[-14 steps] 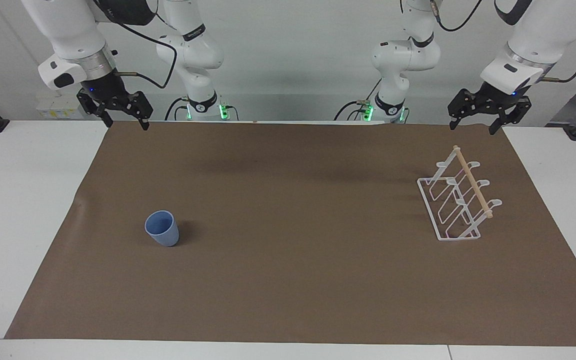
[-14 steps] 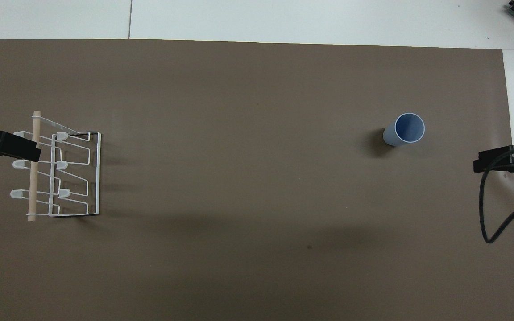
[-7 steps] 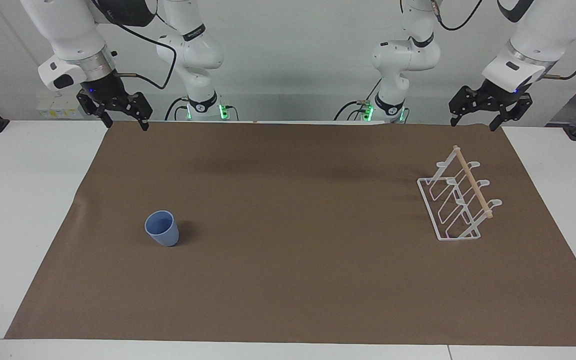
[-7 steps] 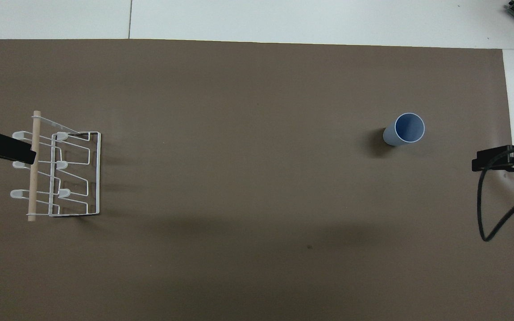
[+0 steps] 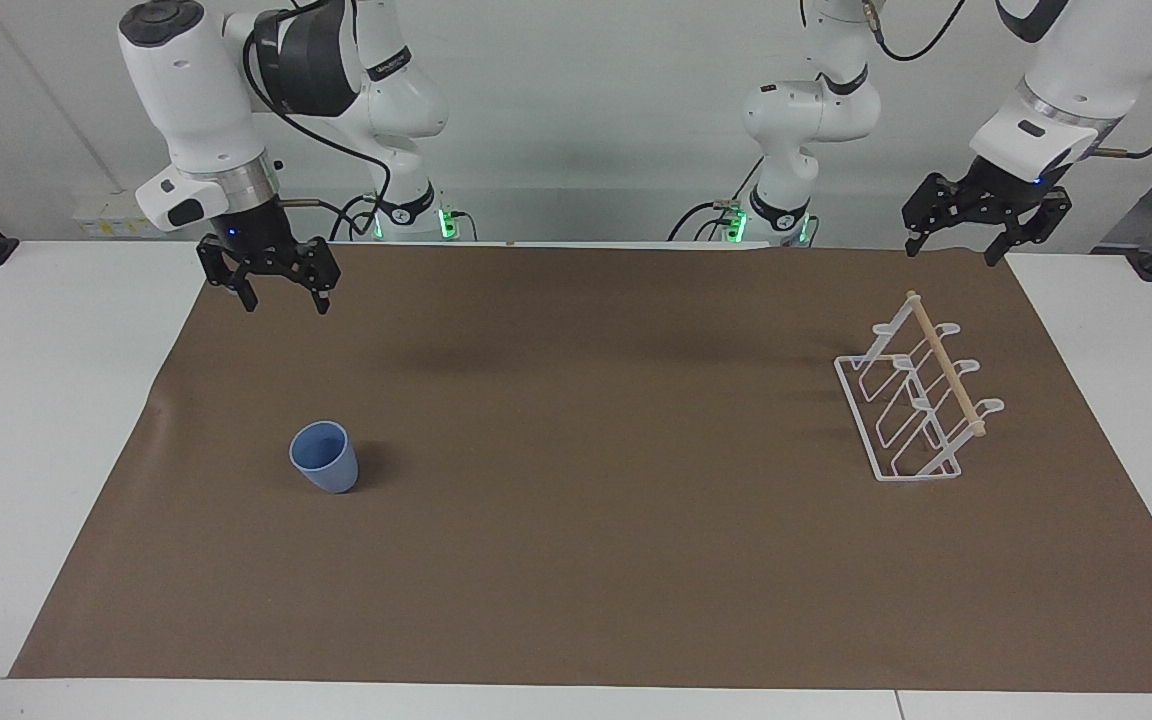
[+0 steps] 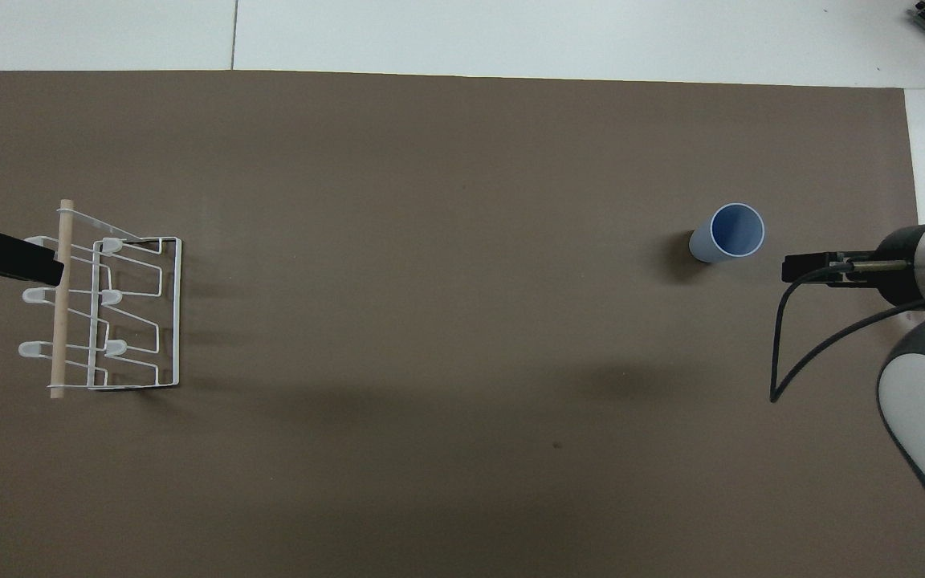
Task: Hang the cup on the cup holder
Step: 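Move the right gripper toward the light blue cup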
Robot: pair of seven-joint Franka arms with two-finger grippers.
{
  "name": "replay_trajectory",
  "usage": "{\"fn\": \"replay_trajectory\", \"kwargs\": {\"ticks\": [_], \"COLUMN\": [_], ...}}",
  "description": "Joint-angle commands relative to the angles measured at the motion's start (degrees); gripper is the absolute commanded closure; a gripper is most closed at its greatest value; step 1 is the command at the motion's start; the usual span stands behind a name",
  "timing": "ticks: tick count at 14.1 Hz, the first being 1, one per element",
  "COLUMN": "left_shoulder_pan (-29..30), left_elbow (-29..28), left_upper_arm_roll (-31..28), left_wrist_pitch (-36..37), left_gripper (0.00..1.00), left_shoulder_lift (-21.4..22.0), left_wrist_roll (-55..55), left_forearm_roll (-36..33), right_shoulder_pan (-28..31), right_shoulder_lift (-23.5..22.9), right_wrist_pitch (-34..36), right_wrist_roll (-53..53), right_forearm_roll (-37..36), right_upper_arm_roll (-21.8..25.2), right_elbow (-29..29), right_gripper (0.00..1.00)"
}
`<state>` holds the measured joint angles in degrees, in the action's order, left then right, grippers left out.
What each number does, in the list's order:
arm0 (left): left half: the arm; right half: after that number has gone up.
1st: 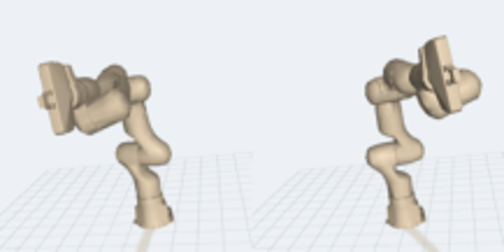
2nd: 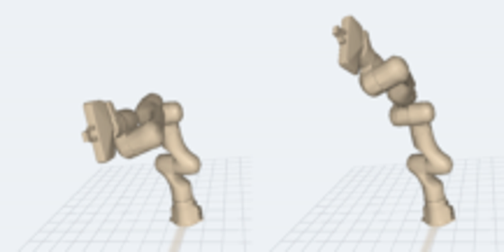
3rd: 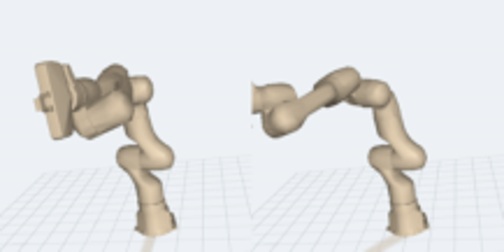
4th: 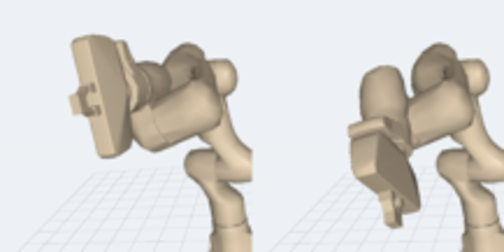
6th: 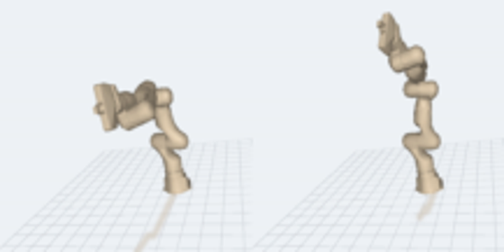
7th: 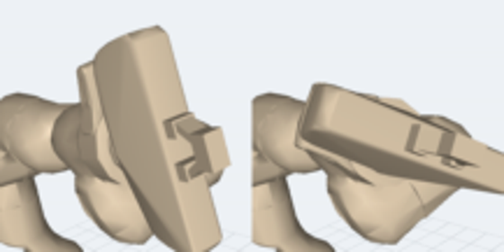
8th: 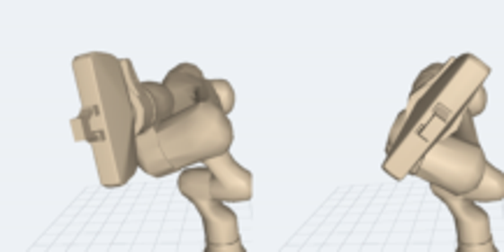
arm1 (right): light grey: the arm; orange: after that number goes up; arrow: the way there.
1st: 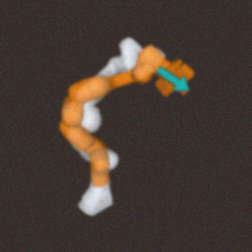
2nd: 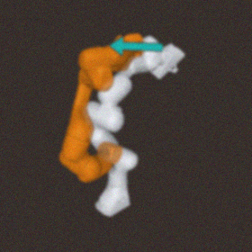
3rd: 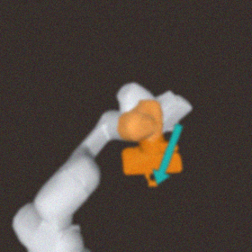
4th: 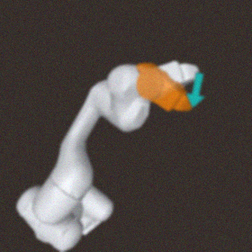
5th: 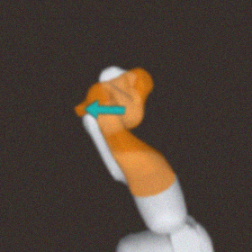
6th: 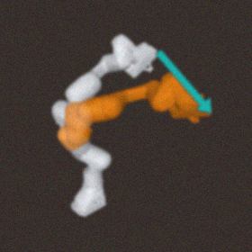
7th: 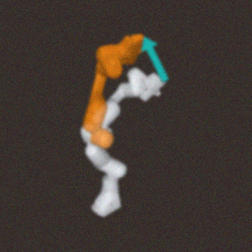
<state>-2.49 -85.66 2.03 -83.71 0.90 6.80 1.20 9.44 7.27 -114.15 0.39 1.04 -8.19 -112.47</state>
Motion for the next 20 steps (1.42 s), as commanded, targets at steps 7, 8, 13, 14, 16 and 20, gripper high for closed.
{"fn": "replay_trajectory", "kwargs": {"ticks": [7,8,13,14,16,20], "left_shoulder_pan": [0.3,0.4,0.4,0.5,0.4,0.4], "left_elbow": [-0.8,-1.0,-1.2,-1.2,-1.2,-1.2], "left_upper_arm_roll": [0.0,0.0,-0.1,-0.1,-0.1,-0.1], "left_wrist_pitch": [-1.0,-0.9,-1.9,-1.9,-1.9,-1.9], "left_gripper": [0.0,0.0,0.0,0.0,0.0,0.0], "left_shoulder_lift": [0.8,0.8,0.8,0.9,0.9,0.9], "left_wrist_roll": [0.4,0.3,0.1,0.1,0.0,0.3], "left_forearm_roll": [-0.5,-0.5,-0.5,-0.5,-0.5,-0.5], "right_shoulder_pan": [-0.9,-0.9,-2.0,-2.0,-2.1,-2.0], "right_shoulder_lift": [-9.0,-9.8,-13.3,-13.9,-14.7,-16.3], "right_wrist_pitch": [-14.6,-16.6,-28.0,-29.0,-30.3,-34.3], "right_wrist_roll": [-4.9,-4.8,-4.3,-4.3,-4.3,-4.6], "right_forearm_roll": [-0.3,-0.4,-0.4,-0.4,-0.3,-0.4], "right_upper_arm_roll": [-0.2,-0.2,-0.2,-0.2,-0.2,-0.2], "right_elbow": [-5.1,-6.3,-10.3,-10.3,-10.4,-11.8], "right_gripper": [0.0,0.0,0.0,0.0,0.0,0.0]}}
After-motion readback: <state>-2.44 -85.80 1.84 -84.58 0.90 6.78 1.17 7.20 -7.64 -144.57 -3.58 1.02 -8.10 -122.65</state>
